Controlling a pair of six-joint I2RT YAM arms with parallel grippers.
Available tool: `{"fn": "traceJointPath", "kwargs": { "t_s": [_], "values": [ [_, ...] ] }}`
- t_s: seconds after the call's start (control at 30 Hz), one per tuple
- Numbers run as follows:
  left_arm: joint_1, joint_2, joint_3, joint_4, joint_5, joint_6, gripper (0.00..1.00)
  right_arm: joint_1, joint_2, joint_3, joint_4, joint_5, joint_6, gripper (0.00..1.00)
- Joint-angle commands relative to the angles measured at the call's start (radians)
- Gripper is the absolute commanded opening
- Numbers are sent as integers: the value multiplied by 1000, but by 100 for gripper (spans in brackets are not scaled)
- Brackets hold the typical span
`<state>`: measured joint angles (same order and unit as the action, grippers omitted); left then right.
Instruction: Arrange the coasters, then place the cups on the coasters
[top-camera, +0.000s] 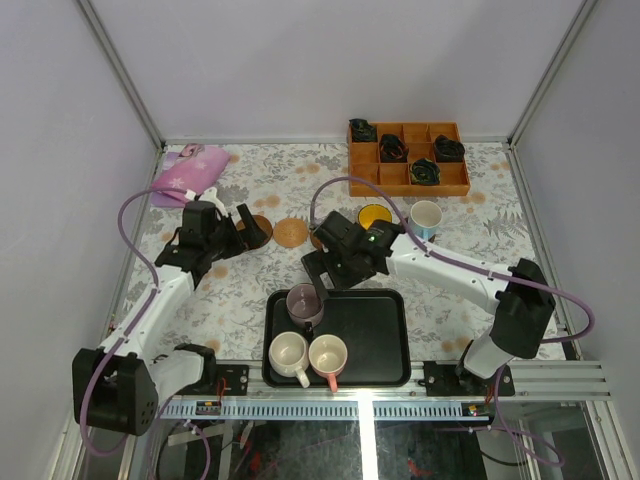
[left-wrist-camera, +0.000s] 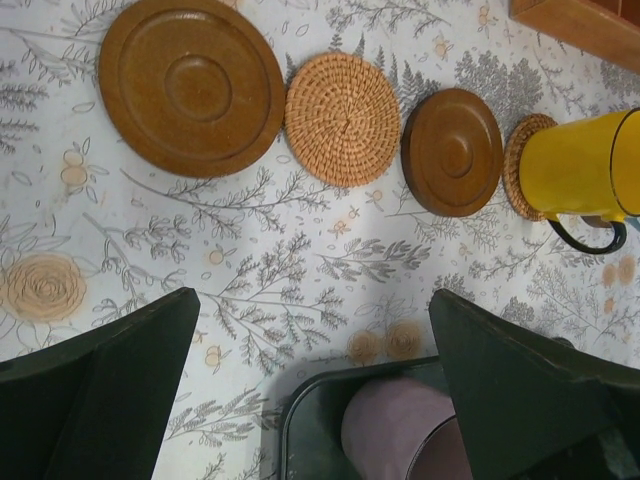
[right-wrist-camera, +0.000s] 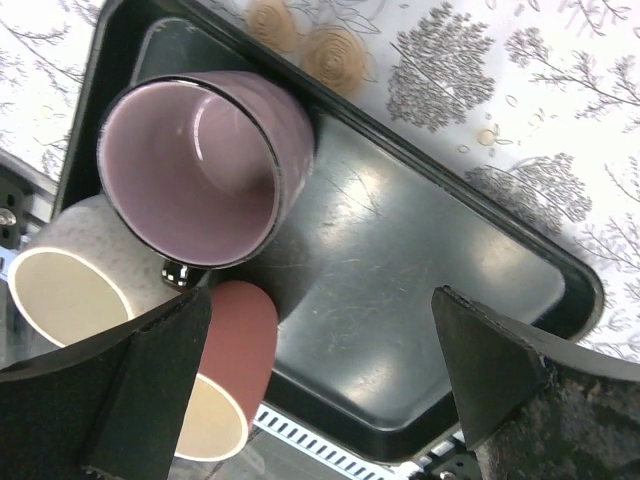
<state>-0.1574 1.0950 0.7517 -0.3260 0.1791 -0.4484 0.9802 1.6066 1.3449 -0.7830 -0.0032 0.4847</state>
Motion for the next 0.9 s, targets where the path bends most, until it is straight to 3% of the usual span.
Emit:
{"fn": "traceJointPath", "kwargs": {
  "t_s": [0.0, 0.43, 0.77, 0.87],
  "values": [
    [-11, -57, -38, -18, 18, -9, 100, 37, -27, -18, 81, -12, 46, 99],
    [-24, -113, -76, -21, 8, -41, 100, 167, 84, 12, 133, -27, 55, 99],
    [-25, -133, -78, -13, -2, -47, 100, 200, 113, -8, 138, 14, 131, 100],
    [-25, -147, -84, -13, -6, -47, 100, 201, 132, -10, 126, 28, 140, 93]
  ]
}}
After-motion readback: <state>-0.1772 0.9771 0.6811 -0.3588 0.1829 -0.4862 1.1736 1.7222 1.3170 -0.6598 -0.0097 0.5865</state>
